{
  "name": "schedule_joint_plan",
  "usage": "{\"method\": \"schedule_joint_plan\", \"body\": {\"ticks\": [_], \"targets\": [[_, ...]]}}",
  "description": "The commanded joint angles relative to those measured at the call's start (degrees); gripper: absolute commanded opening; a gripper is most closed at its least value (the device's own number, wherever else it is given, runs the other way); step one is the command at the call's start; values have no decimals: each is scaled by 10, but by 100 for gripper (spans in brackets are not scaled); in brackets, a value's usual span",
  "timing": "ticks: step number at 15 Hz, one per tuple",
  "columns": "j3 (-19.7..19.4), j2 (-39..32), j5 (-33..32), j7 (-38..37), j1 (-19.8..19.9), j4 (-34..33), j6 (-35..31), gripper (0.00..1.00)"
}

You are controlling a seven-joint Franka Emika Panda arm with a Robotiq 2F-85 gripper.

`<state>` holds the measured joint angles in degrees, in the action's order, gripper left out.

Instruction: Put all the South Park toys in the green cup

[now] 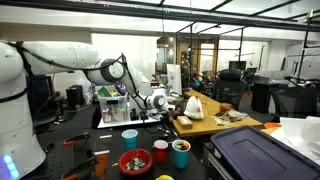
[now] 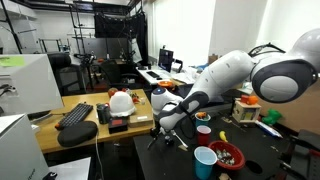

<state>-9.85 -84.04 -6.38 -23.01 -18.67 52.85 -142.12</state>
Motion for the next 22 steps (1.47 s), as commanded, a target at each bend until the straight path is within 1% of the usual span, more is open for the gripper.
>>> {"method": "schedule_joint_plan", "body": {"ticks": [1, 5, 8, 9, 10, 11, 12, 13, 14, 18, 19, 20, 22], "targets": [[-15, 0, -6, -52, -11, -15, 48, 100], [-9, 0, -4, -73, -5, -17, 87, 100], [-3, 0, -2, -80, -4, -20, 102, 100], [2, 0, -2, -75, -2, -21, 103, 97], [6, 0, -2, -70, -1, -21, 103, 74], [9, 0, 0, -69, 0, -22, 104, 73], [11, 0, 0, -67, 0, -23, 105, 68], [13, 0, 0, -66, 1, -24, 107, 61], [15, 0, 1, -65, 1, -24, 107, 52], [20, 0, 3, -64, 2, -24, 106, 23], [21, 0, 3, -63, 3, -25, 107, 14], [22, 0, 3, -63, 3, -25, 108, 12], [26, 0, 5, -61, 4, -26, 111, 12]]}}
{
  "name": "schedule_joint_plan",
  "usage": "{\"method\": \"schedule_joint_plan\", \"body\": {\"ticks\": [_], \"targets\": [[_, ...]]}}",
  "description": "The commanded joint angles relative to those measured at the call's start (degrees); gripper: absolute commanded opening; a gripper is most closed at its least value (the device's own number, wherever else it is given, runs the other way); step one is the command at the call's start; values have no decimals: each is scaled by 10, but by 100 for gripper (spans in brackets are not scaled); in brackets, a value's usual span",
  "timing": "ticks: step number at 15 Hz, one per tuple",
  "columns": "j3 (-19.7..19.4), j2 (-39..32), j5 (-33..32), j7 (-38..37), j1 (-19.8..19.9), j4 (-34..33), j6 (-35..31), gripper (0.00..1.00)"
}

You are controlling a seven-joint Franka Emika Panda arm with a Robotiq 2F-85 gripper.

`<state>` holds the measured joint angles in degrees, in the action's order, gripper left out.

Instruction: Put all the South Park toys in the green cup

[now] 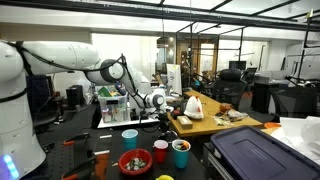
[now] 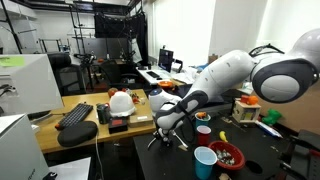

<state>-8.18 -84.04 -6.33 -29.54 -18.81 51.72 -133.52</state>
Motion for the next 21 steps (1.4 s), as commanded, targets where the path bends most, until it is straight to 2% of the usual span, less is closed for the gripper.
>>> {"method": "schedule_joint_plan", "body": {"ticks": [1, 4, 5, 8, 13, 19, 21], "targets": [[11, 0, 5, 5, 6, -17, 29, 12], [9, 0, 1, 10, 5, -19, 40, 12], [3, 58, 0, 55, 40, 39, 35, 12], [-10, 100, -4, 90, 54, 74, 30, 12], [-14, 212, -4, 169, 103, 150, 37, 12], [8, 332, -13, 266, 150, 251, 77, 12], [19, 368, -11, 297, 162, 295, 68, 12]]}}
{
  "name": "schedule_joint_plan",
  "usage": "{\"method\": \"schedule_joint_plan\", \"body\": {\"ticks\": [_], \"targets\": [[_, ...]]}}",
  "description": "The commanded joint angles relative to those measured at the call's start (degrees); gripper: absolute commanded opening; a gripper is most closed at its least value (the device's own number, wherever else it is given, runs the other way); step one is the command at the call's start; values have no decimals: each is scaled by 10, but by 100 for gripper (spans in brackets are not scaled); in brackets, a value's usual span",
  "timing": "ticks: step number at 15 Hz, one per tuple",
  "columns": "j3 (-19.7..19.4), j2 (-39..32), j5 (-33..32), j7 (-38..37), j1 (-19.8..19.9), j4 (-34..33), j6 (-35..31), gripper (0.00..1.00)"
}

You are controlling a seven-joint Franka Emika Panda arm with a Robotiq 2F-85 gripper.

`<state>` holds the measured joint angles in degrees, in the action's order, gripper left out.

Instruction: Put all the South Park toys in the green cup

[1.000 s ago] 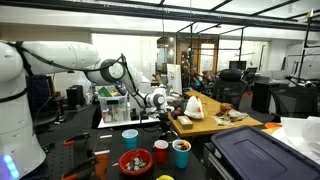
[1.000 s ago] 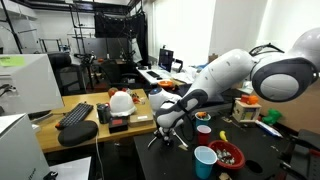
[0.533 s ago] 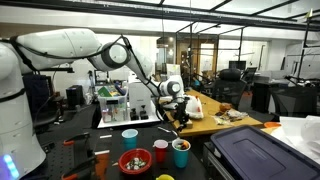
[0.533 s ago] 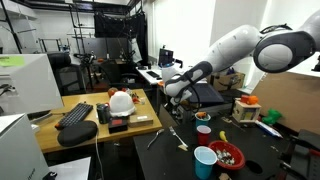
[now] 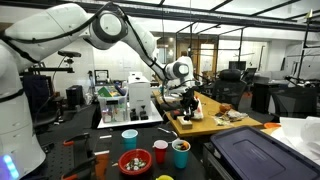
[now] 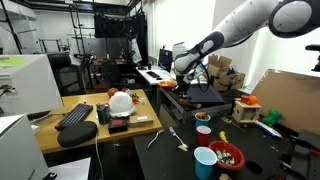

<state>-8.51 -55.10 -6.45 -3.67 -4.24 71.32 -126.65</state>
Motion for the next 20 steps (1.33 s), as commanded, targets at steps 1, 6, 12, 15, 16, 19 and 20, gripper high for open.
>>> {"method": "schedule_joint_plan", "body": {"ticks": [1, 6, 12, 15, 16, 19, 20], "targets": [[28, 95, -10, 51, 21, 121, -4, 12], [48, 172, -11, 96, 35, 232, -7, 12], [51, 170, -28, 109, 35, 307, -48, 12], [43, 147, -51, 93, 30, 323, -95, 12], [40, 139, -56, 88, 29, 324, -108, 12], [33, 116, -64, 81, 30, 318, -149, 12], [31, 110, -64, 84, 31, 316, -163, 12]]}}
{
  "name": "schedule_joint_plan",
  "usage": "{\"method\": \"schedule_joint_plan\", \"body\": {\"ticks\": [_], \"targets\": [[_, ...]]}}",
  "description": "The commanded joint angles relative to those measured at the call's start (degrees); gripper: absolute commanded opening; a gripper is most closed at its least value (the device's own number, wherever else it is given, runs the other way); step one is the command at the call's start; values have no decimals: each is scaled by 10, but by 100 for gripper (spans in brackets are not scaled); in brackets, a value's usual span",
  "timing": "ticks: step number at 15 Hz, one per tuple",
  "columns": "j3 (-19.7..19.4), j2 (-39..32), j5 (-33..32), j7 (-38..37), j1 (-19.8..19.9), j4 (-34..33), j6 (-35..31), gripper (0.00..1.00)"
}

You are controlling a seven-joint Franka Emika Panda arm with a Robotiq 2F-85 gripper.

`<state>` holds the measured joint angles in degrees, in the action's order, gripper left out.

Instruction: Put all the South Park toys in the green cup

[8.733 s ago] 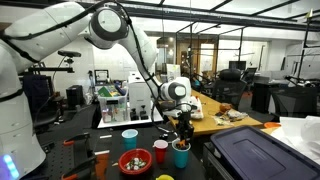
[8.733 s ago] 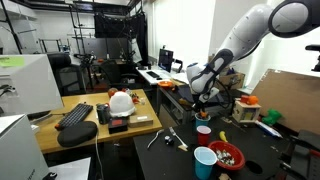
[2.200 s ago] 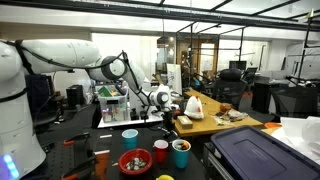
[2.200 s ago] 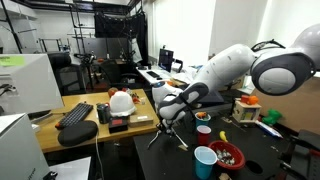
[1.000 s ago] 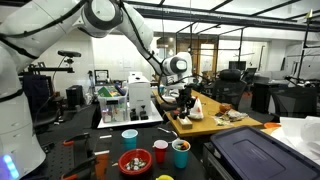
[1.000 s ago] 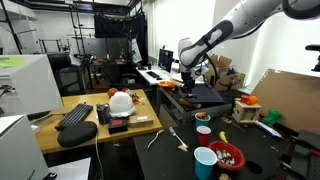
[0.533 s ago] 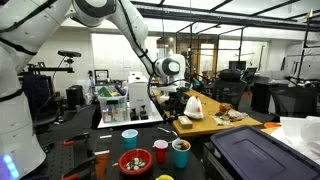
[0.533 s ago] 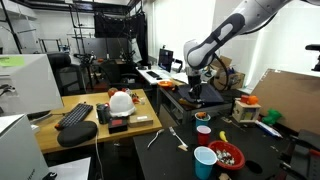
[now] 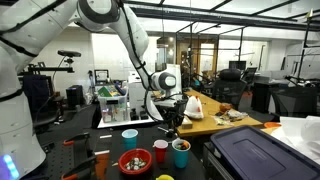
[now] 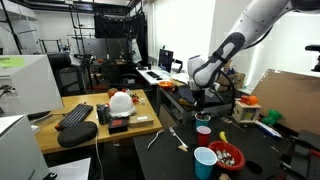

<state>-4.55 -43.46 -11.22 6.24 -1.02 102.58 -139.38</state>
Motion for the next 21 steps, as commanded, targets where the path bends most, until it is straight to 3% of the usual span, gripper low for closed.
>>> {"method": "schedule_joint_plan", "body": {"ticks": [1, 13, 14, 16, 20, 21], "targets": [[-14, -12, -21, -17, -4, 2, -50, 12], [-56, -61, -34, -28, -12, -20, -146, 12], [-56, -62, -33, -31, -12, -19, -149, 62], [-52, -61, -30, -28, -10, -16, -150, 70], [-43, -51, -24, -22, -6, -7, -149, 99], [-36, -44, -21, -17, -2, -2, -144, 100]]}}
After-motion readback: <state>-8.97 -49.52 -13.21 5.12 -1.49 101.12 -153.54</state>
